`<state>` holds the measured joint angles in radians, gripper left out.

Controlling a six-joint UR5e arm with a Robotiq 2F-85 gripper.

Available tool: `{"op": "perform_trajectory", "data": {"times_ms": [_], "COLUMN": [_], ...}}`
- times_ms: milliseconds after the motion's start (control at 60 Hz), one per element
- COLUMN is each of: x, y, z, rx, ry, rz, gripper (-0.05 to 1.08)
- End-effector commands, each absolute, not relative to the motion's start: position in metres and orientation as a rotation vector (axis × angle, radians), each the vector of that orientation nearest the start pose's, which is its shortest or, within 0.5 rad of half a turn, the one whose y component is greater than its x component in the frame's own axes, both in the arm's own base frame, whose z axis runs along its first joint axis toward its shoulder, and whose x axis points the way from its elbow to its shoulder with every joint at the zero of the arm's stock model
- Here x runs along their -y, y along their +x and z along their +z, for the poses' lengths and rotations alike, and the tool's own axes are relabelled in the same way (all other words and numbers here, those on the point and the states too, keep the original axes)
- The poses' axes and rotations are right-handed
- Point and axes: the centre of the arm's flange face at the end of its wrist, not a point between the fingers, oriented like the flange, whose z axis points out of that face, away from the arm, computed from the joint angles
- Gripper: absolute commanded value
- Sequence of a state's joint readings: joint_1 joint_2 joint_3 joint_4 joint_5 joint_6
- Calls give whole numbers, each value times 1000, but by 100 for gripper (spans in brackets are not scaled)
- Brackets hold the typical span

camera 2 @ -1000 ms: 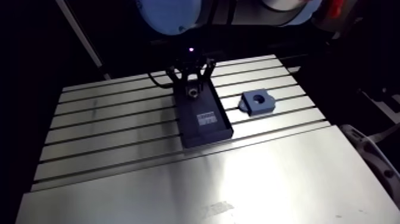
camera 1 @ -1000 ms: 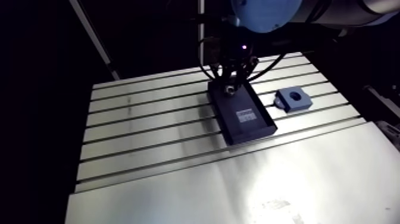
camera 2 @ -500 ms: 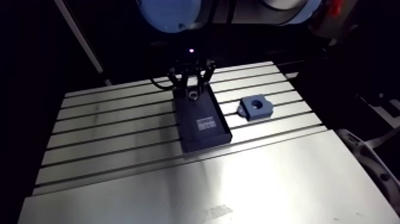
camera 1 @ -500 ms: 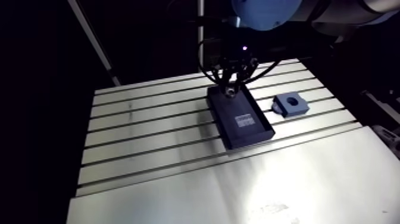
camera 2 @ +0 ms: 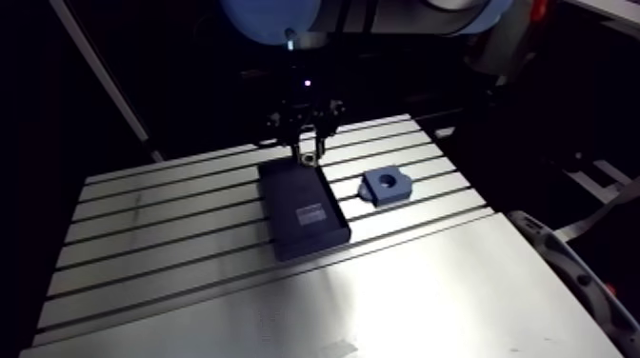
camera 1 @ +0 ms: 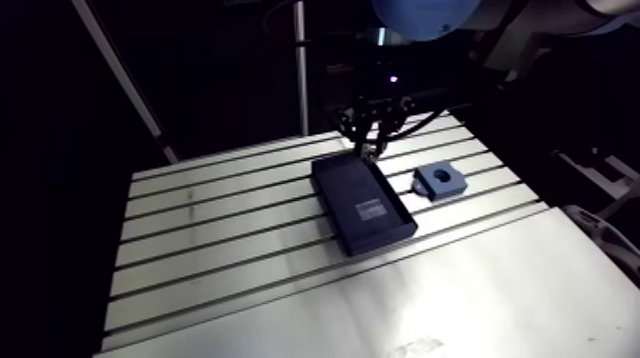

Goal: Pick up the bearing and press it into the housing until flush.

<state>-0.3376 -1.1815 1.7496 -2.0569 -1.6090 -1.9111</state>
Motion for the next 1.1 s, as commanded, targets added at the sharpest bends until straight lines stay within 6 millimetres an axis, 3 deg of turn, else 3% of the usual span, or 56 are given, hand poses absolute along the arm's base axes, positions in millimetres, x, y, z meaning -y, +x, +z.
{"op": "perform_trajectory", "data": {"times_ms": [17, 867, 1100], "x": [-97, -200, -212], "y": [-582, -545, -540], "z": [252, 250, 248], "rx": [-3042, -3059, -3065], "ry": [-4, 142, 148], "rz": [2, 4, 4], "gripper": [68, 68, 68]}}
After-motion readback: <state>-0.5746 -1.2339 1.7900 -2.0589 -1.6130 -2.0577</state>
